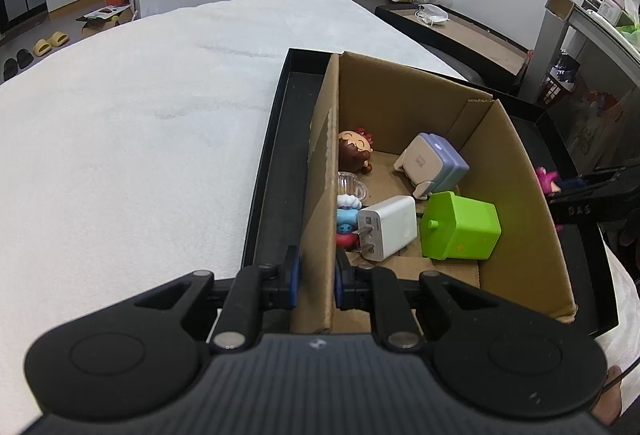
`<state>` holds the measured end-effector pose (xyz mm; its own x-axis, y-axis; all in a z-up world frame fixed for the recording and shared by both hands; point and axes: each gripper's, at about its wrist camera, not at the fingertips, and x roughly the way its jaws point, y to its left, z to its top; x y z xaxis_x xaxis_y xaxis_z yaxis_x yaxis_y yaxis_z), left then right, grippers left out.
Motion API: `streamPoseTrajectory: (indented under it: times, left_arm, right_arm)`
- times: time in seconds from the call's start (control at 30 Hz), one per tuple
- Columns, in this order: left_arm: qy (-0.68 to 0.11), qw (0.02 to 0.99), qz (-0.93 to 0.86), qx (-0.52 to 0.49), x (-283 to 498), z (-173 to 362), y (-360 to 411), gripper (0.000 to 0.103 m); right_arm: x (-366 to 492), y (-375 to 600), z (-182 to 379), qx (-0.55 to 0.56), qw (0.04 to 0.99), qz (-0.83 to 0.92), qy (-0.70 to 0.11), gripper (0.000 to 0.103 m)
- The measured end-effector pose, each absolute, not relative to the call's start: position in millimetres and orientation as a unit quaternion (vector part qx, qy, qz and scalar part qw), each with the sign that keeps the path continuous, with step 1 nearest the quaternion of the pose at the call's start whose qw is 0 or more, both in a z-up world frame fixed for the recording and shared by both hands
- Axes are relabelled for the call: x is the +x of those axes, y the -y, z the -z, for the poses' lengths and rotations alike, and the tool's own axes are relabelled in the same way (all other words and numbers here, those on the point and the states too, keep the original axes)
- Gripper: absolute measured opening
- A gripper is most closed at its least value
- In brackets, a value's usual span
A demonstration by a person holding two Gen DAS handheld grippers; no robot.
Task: Organize rigid objects
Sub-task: 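Carry the magenta pig figurine into the box and release it with the right tool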
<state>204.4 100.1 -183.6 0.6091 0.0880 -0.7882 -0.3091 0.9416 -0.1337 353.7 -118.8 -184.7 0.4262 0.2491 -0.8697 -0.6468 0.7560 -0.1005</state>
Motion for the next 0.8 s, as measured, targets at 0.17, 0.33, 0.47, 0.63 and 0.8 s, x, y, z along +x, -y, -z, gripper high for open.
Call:
streamPoseTrajectory:
  times: [0.17, 0.33, 0.47, 0.63, 0.8]
  left_arm:
    - [-0.407, 0.898, -0.109, -0.125, 198.7, 176.1, -96.4, 0.015]
    - [-0.408, 0.898, -0.111, -0.120, 201.1, 175.9, -93.7, 0.015]
    - [-0.407, 0.898, -0.112, -0.121, 199.7, 175.2, -93.6, 0.011]
    - [-0.408, 0.898, -0.114, -0.119, 200.5, 175.1, -93.0, 0.011]
    - [-0.409, 0.897, -0.113, -0.123, 200.8, 175.8, -94.7, 0.011]
  right_arm:
    - [347.8, 121.0, 159.8, -0.198, 0.831, -0.284, -0.435, 0.041]
    - [340.0, 119.8, 138.1, -0.179, 0.843, -0.299, -0.411, 0.041]
    - [341.0, 117.1, 127.4, -0.164, 0.844, -0.313, -0.403, 0.041]
    - [335.8, 110.5, 116.8, -0.165, 0.848, -0.321, -0.388, 0.042]
    - [327.4, 100.3, 108.3, -0.162, 0.849, -0.337, -0.372, 0.042]
